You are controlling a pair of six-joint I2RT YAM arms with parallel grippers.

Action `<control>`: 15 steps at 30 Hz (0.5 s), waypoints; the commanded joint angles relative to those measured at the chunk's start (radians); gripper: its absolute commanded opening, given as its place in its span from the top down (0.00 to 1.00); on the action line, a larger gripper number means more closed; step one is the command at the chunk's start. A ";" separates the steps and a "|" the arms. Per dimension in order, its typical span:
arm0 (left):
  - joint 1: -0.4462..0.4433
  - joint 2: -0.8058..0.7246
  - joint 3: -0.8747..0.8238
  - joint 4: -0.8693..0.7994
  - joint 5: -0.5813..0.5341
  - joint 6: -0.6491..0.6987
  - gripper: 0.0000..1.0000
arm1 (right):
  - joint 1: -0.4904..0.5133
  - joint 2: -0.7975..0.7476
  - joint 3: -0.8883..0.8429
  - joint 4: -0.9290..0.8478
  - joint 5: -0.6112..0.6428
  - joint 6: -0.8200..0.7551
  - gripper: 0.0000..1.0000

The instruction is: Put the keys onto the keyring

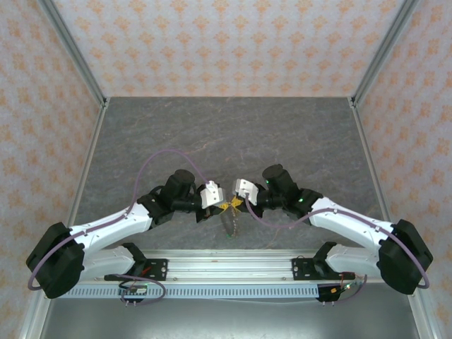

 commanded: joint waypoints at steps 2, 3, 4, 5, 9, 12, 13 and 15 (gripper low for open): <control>-0.007 -0.019 0.017 0.018 0.011 0.022 0.98 | -0.001 -0.005 0.070 -0.046 -0.026 -0.018 1.00; -0.009 -0.019 0.025 0.003 0.005 0.027 0.94 | -0.001 -0.003 0.079 -0.065 -0.026 -0.019 1.00; -0.012 -0.014 0.033 -0.015 -0.002 0.038 0.94 | -0.001 0.001 0.093 -0.091 -0.028 -0.024 1.00; -0.015 -0.010 0.041 -0.031 -0.007 0.046 0.94 | 0.001 0.006 0.106 -0.115 -0.028 -0.029 1.00; -0.025 0.004 0.059 -0.051 -0.016 0.058 0.91 | 0.003 0.027 0.145 -0.183 -0.035 -0.040 1.00; -0.030 0.010 0.067 -0.055 -0.035 0.061 0.90 | 0.005 0.029 0.156 -0.184 -0.044 -0.031 1.00; -0.030 0.012 0.069 -0.059 -0.039 0.063 0.90 | 0.005 0.027 0.161 -0.182 -0.045 -0.024 1.00; -0.031 0.016 0.074 -0.064 -0.048 0.062 0.90 | 0.008 0.030 0.175 -0.196 -0.050 -0.020 1.00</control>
